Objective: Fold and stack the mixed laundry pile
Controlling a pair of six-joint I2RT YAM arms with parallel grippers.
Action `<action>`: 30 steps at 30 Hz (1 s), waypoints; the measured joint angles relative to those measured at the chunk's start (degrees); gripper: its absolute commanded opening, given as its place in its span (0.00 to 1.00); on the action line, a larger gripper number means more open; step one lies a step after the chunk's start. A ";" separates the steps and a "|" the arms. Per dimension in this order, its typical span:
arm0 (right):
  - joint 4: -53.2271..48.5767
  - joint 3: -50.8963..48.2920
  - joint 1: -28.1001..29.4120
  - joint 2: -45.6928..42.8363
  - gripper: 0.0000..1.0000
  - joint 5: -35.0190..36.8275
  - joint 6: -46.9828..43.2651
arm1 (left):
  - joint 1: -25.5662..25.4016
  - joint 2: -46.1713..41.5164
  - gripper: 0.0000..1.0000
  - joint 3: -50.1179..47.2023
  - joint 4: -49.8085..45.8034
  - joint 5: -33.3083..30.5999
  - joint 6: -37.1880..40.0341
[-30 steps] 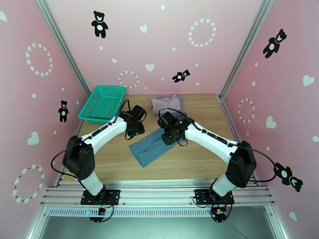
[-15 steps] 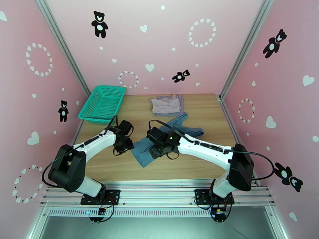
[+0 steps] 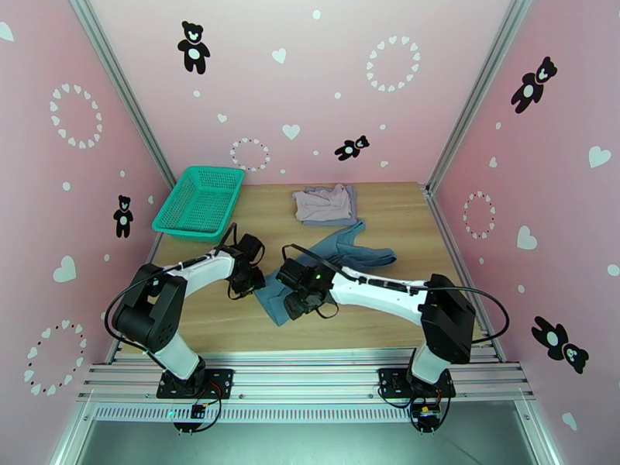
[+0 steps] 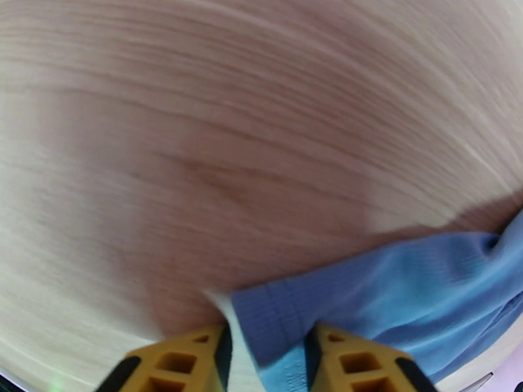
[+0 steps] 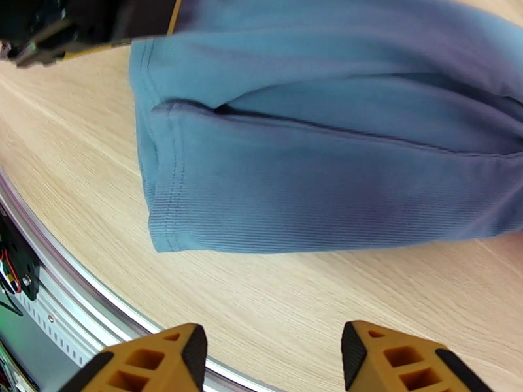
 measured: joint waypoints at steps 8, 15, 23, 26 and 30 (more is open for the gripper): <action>2.21 6.01 5.79 9.97 0.58 -0.94 -1.44 | 0.26 0.81 0.05 0.68 -0.20 0.33 0.87; 4.17 9.40 8.28 15.34 0.57 0.09 -4.11 | 0.33 0.81 0.02 0.33 0.24 0.50 0.90; 4.42 10.49 8.17 19.17 0.40 1.79 -4.07 | 0.46 0.63 0.00 -0.28 0.94 0.81 0.90; 3.96 11.17 8.17 19.82 0.24 2.91 -3.98 | 0.61 0.37 0.00 -0.66 1.38 1.05 0.92; 3.37 11.30 8.44 19.91 0.01 4.46 -3.43 | 0.81 -0.22 0.00 -1.31 2.14 1.46 0.96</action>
